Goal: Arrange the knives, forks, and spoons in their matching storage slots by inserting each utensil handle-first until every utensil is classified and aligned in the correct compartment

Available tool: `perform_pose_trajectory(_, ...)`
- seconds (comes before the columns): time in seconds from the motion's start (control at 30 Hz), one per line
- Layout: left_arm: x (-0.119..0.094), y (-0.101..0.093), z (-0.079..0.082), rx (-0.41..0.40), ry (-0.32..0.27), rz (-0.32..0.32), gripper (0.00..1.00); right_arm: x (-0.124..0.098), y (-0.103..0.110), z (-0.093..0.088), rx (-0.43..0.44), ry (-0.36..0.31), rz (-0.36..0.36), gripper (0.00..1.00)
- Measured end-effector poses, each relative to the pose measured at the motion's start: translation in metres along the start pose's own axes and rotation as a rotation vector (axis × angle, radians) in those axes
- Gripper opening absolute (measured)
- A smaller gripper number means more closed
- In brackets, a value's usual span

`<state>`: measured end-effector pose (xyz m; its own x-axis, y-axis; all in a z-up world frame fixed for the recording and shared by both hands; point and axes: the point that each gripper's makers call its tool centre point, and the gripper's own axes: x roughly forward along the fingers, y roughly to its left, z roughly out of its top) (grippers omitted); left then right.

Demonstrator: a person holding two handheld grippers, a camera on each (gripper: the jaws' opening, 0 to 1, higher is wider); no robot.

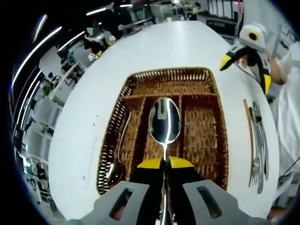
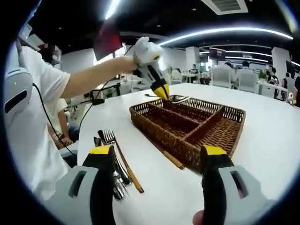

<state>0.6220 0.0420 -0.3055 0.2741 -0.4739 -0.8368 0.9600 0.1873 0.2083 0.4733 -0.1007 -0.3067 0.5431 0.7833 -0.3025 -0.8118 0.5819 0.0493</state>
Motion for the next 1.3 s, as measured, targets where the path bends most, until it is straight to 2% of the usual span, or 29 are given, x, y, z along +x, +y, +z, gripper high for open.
perform_pose_trajectory(0.27, 0.011, 0.031, 0.013, 0.008, -0.002, 0.005, 0.02, 0.001, -0.004, -0.003, 0.008, 0.008, -0.004, 0.77)
perform_pose_trajectory(0.63, 0.033, 0.062, 0.015, 0.015, -0.005, -0.003, 0.02, -0.001, -0.013, -0.004, 0.013, 0.022, -0.024, 0.76)
perform_pose_trajectory(0.73, 0.038, 0.070, 0.014, -0.012, -0.017, -0.009, 0.02, -0.002, -0.015, -0.006, 0.015, 0.028, -0.030, 0.76)
perform_pose_trajectory(0.9, 0.048, 0.057, 0.012, 0.008, -0.007, -0.018, 0.02, -0.003, -0.018, -0.006, 0.016, 0.032, -0.040, 0.76)
perform_pose_trajectory(1.3, 0.075, 0.071, 0.009, -0.017, -0.016, -0.054, 0.02, 0.000, -0.018, -0.009, 0.019, 0.044, -0.044, 0.76)
